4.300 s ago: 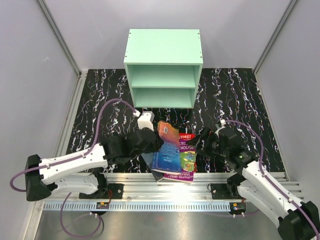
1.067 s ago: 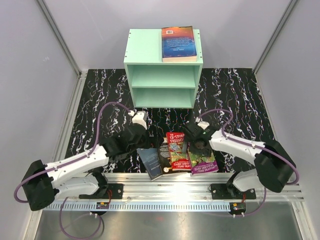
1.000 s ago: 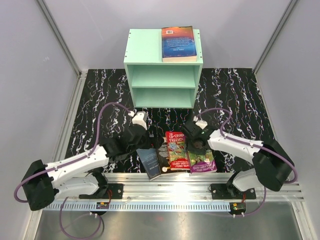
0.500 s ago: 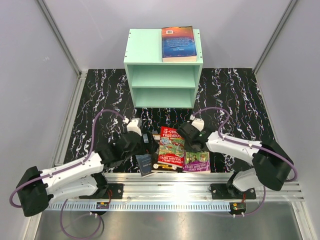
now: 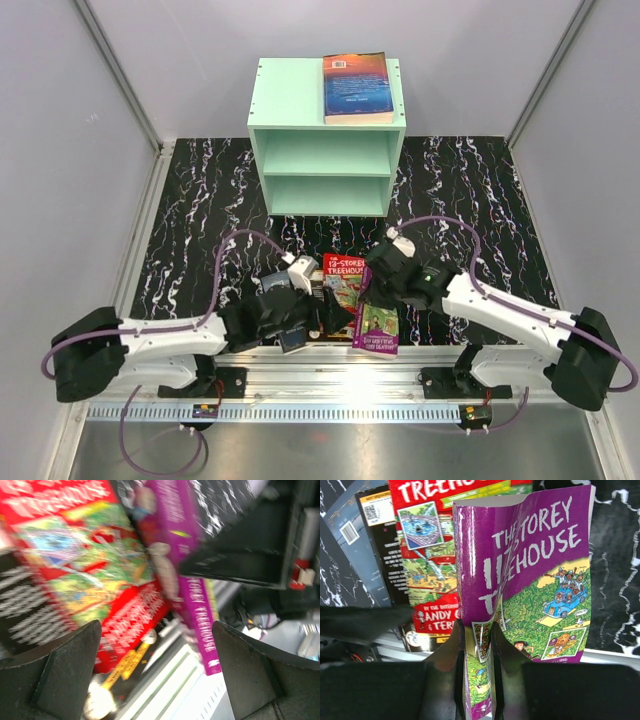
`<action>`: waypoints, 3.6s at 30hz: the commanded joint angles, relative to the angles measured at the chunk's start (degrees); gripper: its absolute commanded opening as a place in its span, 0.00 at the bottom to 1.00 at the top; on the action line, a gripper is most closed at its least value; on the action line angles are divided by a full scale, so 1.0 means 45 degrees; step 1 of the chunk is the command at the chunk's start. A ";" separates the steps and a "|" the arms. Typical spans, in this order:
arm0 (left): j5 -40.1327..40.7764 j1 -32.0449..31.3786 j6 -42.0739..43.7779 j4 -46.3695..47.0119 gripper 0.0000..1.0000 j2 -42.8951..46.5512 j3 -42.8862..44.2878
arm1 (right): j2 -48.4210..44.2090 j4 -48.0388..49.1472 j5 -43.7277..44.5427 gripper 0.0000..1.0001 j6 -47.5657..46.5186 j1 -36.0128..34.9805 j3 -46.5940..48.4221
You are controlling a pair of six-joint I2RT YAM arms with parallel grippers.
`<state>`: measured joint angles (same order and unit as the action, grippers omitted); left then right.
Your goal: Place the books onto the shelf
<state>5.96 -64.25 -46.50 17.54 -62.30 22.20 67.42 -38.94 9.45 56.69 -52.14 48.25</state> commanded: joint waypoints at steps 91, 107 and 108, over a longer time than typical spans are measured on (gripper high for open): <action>-0.9096 0.9922 -0.4216 -0.8113 0.16 -1.2053 2.5556 | -0.9415 -0.6991 0.3329 1.00 0.2930 -0.0132 0.2130; -1.0951 0.9922 -0.4022 -0.9483 0.99 -1.2502 2.5691 | -0.9454 -0.6660 0.3037 1.00 0.2911 -0.0132 0.1719; -1.0972 0.9941 -0.3887 -0.9638 0.99 -1.2502 2.5809 | -0.9454 -0.6679 0.3017 1.00 0.2911 -0.0132 0.1681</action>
<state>-37.67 -19.86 -65.39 -23.07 -119.61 136.62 24.77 -70.26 22.85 69.06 -52.40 56.01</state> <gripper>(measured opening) 0.978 0.994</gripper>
